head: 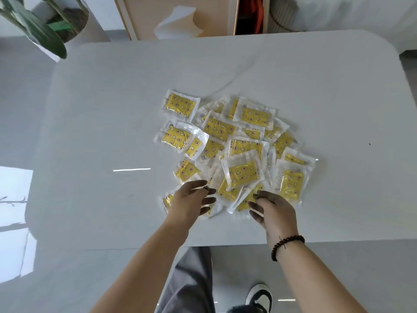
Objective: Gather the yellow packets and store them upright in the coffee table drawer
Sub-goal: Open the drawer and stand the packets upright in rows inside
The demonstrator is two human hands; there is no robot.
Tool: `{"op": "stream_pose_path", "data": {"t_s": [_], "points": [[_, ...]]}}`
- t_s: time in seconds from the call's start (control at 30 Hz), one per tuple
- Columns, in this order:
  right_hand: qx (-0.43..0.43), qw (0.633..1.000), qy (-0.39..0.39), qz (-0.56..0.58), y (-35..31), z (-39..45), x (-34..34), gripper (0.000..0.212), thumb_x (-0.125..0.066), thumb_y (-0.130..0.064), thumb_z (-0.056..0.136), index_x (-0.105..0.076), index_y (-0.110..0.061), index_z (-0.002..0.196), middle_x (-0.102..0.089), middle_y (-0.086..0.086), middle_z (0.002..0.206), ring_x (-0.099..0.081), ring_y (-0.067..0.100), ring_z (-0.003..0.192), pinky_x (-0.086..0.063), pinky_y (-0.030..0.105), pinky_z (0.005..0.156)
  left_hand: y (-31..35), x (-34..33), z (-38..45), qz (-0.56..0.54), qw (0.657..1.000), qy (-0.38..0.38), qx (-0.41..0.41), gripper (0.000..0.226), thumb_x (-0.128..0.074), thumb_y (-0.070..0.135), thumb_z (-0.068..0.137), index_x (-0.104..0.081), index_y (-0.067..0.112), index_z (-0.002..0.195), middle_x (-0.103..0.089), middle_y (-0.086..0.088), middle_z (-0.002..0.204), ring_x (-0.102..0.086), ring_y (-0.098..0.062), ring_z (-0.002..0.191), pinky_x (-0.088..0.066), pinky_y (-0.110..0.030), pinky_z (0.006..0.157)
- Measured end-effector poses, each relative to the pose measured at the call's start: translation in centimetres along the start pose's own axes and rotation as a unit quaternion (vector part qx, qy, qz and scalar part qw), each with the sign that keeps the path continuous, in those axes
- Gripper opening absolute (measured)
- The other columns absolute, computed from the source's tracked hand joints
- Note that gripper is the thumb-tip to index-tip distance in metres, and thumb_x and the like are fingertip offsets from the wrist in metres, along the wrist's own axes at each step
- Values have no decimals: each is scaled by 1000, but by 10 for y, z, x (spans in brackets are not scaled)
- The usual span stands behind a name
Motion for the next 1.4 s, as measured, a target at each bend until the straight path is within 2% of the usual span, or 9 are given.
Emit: {"op": "stream_pose_path", "data": {"t_s": [0.13,0.43,0.67,0.87,0.93,1.03,1.1,1.23,1.4], "points": [[20,999,-45,-9,15,-17,29,15,-52,4,89,-63,-6,90,-69,13,92,-67,27,80,-54,31,67,-32,-12,-36,5,999,12,-35,25,-49,7,96,-59,10,119,-73,-7,102,-69,-19,82,-53,-30,79],[40,997,-64,-28,56,-48,94,18,-51,3,90,-65,-9,88,-70,10,86,-67,25,75,-54,30,67,-117,-28,-89,3,999,24,-35,25,-47,4,97,-59,9,118,-72,-7,99,-67,-18,81,-50,-28,74],[32,996,-50,-60,131,-23,90,19,-50,3,89,-64,-10,87,-70,12,88,-67,23,73,-53,29,66,-176,-27,-58,71,997,-8,-38,28,-46,0,95,-60,12,116,-72,-2,95,-68,-17,82,-49,-24,69],[105,983,-65,-135,182,20,75,20,-53,1,87,-66,-15,89,-71,3,88,-69,23,81,-55,33,72,-216,-11,-3,140,987,-15,-75,31,-47,1,92,-61,19,114,-72,3,95,-68,-12,82,-51,-26,72],[166,966,-71,-185,188,37,73,20,-54,-2,86,-64,-19,90,-69,-2,89,-68,21,82,-55,35,74,-227,-9,18,184,977,-11,-103,33,-49,3,91,-59,29,108,-72,6,94,-69,-13,87,-54,-35,77],[248,931,-96,-250,194,62,73,24,-57,-4,86,-62,-26,94,-67,-10,88,-63,12,75,-50,15,64,-239,-14,47,240,961,-16,-136,38,-50,4,88,-57,37,106,-71,9,92,-69,-18,89,-54,-41,79],[279,909,-113,-288,200,81,72,26,-57,-5,86,-62,-27,99,-66,-12,88,-59,7,71,-44,10,55,-243,-20,66,284,946,-41,-149,39,-51,8,88,-54,35,115,-70,12,92,-68,-18,88,-55,-37,75],[338,844,-159,-384,215,109,61,31,-56,-10,87,-57,-32,109,-63,-13,94,-60,3,76,-50,15,65,-243,-26,104,370,913,-50,-162,32,-51,17,89,-55,32,117,-66,16,96,-68,-21,85,-46,-19,53],[373,757,-196,-500,215,137,53,36,-54,-22,90,-50,-36,122,-57,-16,102,-60,7,85,-52,28,77,-247,-38,137,498,845,-79,-179,39,-51,31,92,-52,32,131,-60,18,100,-60,-5,86,-44,-15,62]]}}
Point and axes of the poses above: each hand's wrist, its own z-axis towards the middle knuckle, its own x-axis out of the back of the hand, y = z × x, the point moved 3 cm from there along z, towards the middle knuckle
